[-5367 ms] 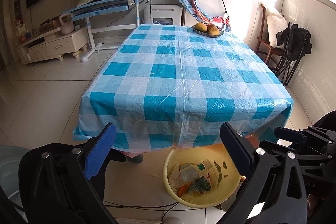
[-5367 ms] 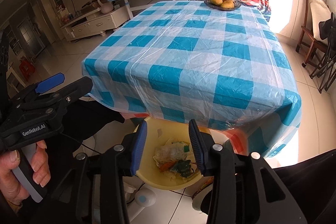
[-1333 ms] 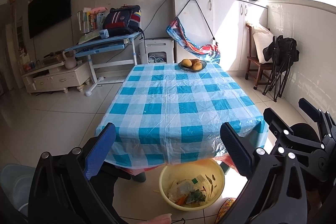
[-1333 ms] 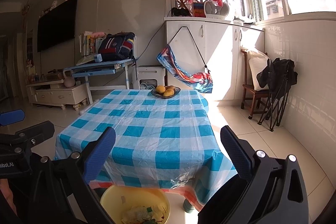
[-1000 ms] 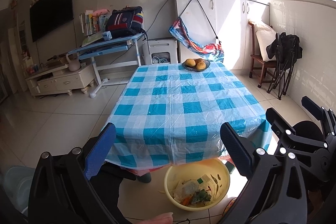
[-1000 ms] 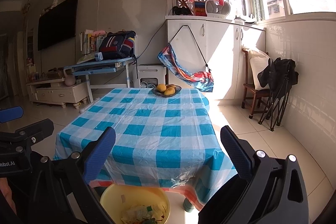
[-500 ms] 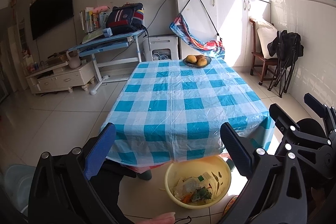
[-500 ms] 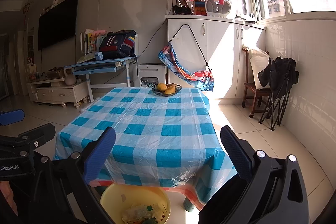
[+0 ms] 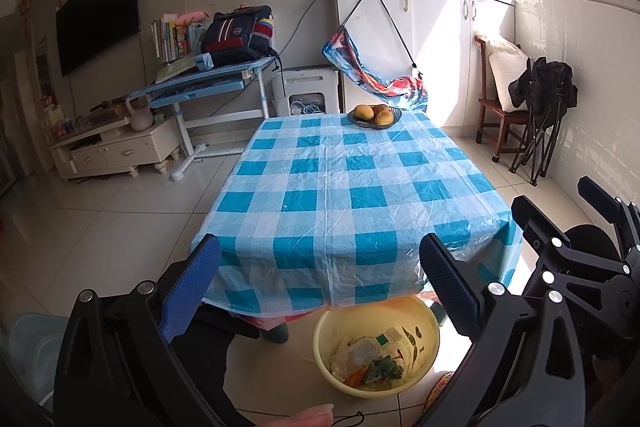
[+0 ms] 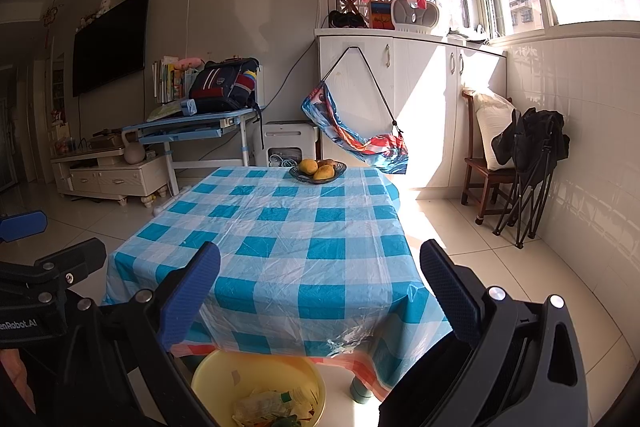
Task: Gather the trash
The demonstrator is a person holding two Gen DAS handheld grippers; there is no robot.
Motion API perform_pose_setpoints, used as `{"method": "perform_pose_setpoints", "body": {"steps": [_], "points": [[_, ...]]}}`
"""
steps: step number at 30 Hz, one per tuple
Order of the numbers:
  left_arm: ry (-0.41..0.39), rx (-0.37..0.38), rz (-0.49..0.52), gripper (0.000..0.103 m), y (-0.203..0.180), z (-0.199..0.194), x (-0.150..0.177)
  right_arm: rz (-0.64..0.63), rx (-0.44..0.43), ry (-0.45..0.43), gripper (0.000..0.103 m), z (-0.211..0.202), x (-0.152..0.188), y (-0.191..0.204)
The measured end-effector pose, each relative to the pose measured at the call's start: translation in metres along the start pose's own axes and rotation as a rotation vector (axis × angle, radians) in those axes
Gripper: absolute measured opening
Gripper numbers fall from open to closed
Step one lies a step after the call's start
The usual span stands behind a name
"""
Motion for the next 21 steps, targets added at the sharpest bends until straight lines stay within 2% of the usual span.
{"method": "perform_pose_setpoints", "body": {"steps": [21], "points": [[0.005,-0.013,0.018,0.096,-0.0023,-0.0015,0.0025,0.000,-0.001,0.001,0.096,0.0003,-0.0014,-0.0004]]}}
Point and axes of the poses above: each gripper's, at about its wrist camera, not at the fingertips, and z roughly the way its jaws point, y to its left, x to its underside, the point moved 7 cm from there along z, roughly the way its jaws point, and after that the axes turned 12 degrees about z, right-handed, at the moved point
